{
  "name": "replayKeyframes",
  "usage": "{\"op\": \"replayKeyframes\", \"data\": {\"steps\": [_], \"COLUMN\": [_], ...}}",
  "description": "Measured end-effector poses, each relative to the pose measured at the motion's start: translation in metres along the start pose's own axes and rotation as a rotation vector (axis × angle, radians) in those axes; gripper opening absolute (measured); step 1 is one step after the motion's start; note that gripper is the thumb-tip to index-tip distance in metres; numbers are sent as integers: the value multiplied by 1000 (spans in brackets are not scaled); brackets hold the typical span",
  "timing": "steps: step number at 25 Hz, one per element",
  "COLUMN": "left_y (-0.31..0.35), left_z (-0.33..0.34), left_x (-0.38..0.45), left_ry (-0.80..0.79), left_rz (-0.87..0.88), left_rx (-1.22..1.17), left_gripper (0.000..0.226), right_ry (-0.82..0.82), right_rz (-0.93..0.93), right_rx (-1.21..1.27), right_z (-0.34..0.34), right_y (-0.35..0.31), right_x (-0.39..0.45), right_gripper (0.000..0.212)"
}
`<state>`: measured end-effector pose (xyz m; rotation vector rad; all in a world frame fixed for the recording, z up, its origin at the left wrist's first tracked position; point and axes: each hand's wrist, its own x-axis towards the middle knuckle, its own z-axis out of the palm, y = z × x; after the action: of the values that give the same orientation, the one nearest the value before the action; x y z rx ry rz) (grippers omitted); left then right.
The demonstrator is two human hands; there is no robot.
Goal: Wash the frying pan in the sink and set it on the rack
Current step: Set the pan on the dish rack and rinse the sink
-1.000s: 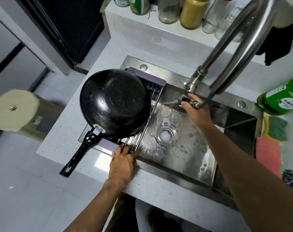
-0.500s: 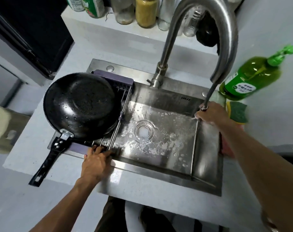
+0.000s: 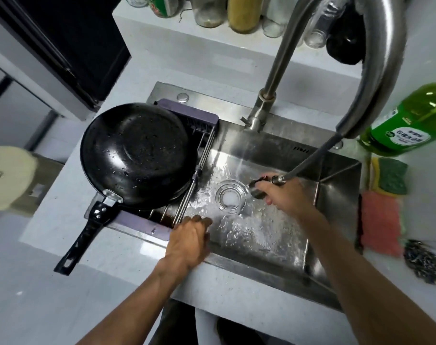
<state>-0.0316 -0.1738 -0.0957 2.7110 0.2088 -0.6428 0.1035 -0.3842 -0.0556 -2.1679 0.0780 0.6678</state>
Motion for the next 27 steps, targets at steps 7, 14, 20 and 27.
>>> {"op": "replayKeyframes", "data": {"steps": [7,14,20,27], "left_y": [9,-4,-2,-1], "left_z": [42,53,55,50], "left_x": [64,82,77,73], "left_ry": [-199,-257,-217,-159], "left_rz": [-22,-50,-21,11], "left_rx": [-101,-84,-2,-14], "left_gripper": [34,41,31,32], "right_ry": [0,-6,21,7], "right_rz": [-7,44,63,11], "right_rx": [19,99,60,33], "right_z": [23,36,33,40], "right_y": [12,10,11,9], "right_x": [42,49,45,41], "right_gripper": [14,9,13,15]}}
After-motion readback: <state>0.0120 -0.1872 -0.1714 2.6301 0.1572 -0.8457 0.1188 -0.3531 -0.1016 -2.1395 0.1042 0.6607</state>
